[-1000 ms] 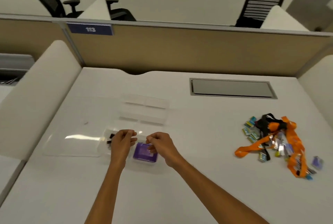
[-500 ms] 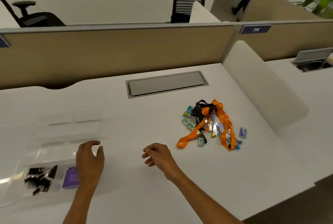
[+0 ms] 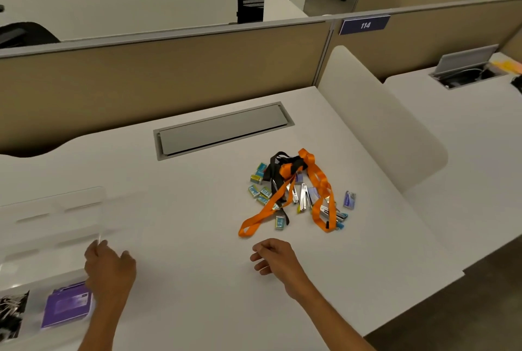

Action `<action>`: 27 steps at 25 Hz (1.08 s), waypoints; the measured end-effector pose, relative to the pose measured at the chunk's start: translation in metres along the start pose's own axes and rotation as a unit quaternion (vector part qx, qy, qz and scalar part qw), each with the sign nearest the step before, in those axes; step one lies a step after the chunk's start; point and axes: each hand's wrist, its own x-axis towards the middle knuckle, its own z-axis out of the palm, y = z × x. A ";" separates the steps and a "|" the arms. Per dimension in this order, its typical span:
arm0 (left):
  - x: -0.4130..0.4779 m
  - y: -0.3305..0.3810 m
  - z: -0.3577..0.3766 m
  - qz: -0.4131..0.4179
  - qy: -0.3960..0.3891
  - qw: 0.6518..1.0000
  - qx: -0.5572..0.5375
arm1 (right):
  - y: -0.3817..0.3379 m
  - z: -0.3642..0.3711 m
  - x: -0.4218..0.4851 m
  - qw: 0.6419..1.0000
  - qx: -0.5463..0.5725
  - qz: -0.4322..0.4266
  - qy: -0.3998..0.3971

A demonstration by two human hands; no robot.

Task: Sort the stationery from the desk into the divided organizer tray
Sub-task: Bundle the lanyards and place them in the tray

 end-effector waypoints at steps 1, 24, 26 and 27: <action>0.001 0.001 0.001 -0.001 0.000 1.000 0.000 | 0.002 -0.004 0.001 1.000 0.000 0.004 0.001; -0.023 0.144 0.082 0.267 -0.013 0.960 0.081 | -0.025 -0.104 0.060 0.972 -0.101 -0.122 0.175; -0.022 0.158 0.092 0.285 -0.033 0.955 0.079 | -0.027 -0.110 0.069 0.968 -0.110 -0.124 0.190; -0.022 0.163 0.096 0.291 -0.042 0.952 0.078 | -0.029 -0.112 0.073 0.966 -0.111 -0.123 0.197</action>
